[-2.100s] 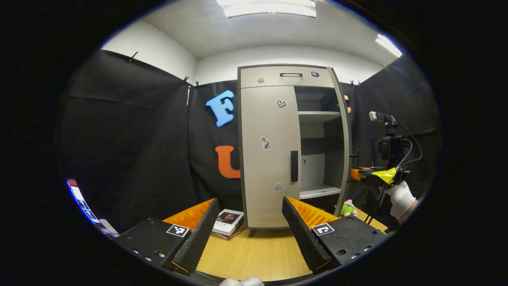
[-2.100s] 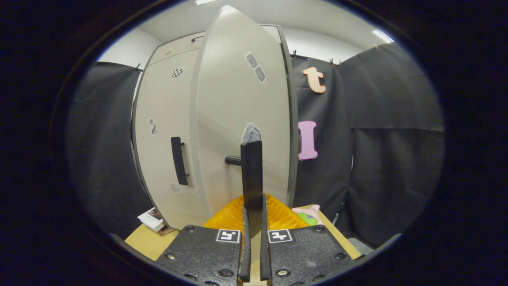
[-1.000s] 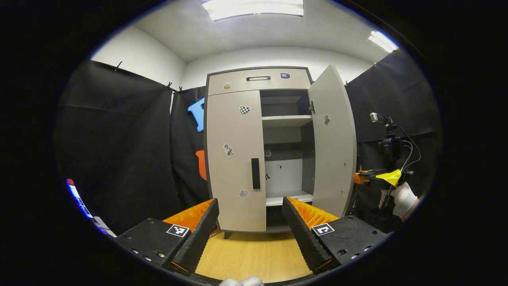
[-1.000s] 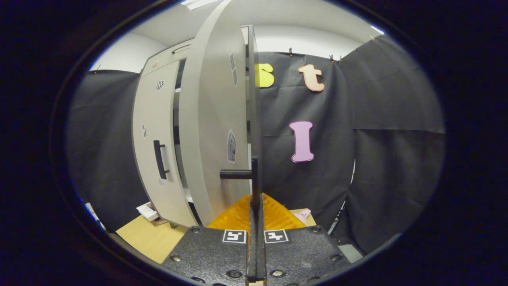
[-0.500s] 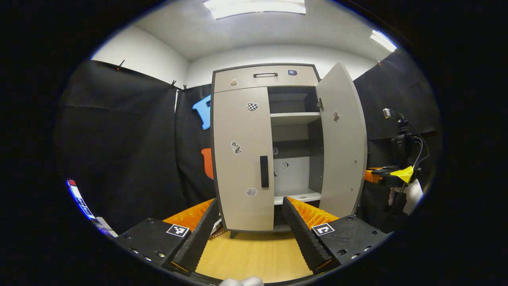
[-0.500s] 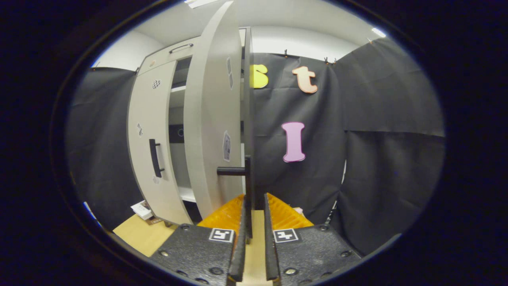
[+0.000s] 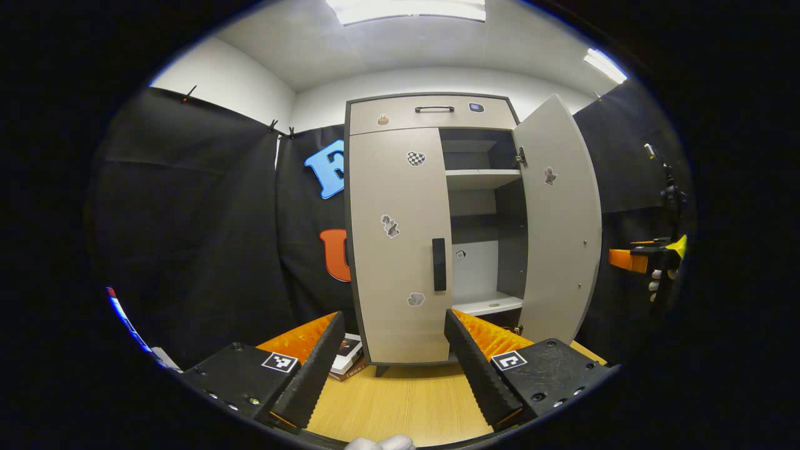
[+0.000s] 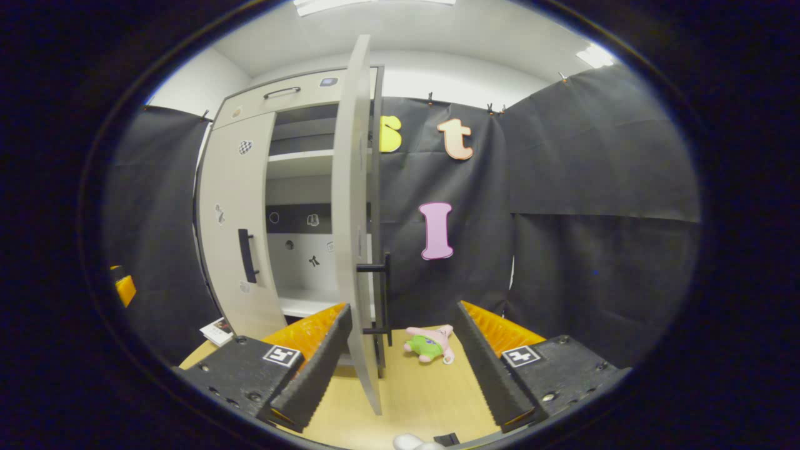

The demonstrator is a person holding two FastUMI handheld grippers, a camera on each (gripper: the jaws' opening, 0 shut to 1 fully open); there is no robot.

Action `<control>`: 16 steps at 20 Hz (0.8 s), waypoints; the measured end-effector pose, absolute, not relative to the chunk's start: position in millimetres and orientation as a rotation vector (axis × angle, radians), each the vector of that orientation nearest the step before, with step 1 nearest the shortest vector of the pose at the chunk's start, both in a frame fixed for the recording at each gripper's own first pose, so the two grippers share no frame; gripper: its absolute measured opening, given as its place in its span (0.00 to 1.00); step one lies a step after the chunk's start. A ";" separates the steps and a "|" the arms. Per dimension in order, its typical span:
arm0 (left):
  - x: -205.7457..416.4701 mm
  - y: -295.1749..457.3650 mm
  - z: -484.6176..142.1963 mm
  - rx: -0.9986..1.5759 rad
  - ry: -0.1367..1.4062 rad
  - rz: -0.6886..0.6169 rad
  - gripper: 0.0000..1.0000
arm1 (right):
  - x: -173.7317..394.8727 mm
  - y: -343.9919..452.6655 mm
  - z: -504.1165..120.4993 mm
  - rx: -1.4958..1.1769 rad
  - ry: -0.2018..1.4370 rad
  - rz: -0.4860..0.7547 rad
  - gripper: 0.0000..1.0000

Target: Open the right door of the double-door shoe cabinet with the right hand, and open the left door with the left hand.

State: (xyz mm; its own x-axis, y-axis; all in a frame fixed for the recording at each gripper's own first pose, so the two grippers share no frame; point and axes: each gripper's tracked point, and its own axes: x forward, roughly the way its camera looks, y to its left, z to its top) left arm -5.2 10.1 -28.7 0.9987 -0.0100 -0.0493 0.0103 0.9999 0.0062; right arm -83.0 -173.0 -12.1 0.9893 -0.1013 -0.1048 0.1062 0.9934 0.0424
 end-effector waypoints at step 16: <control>112.5 -18.5 -55.8 0.006 0.067 -0.091 0.96 | -145.0 -67.7 -32.3 0.031 0.078 0.004 1.00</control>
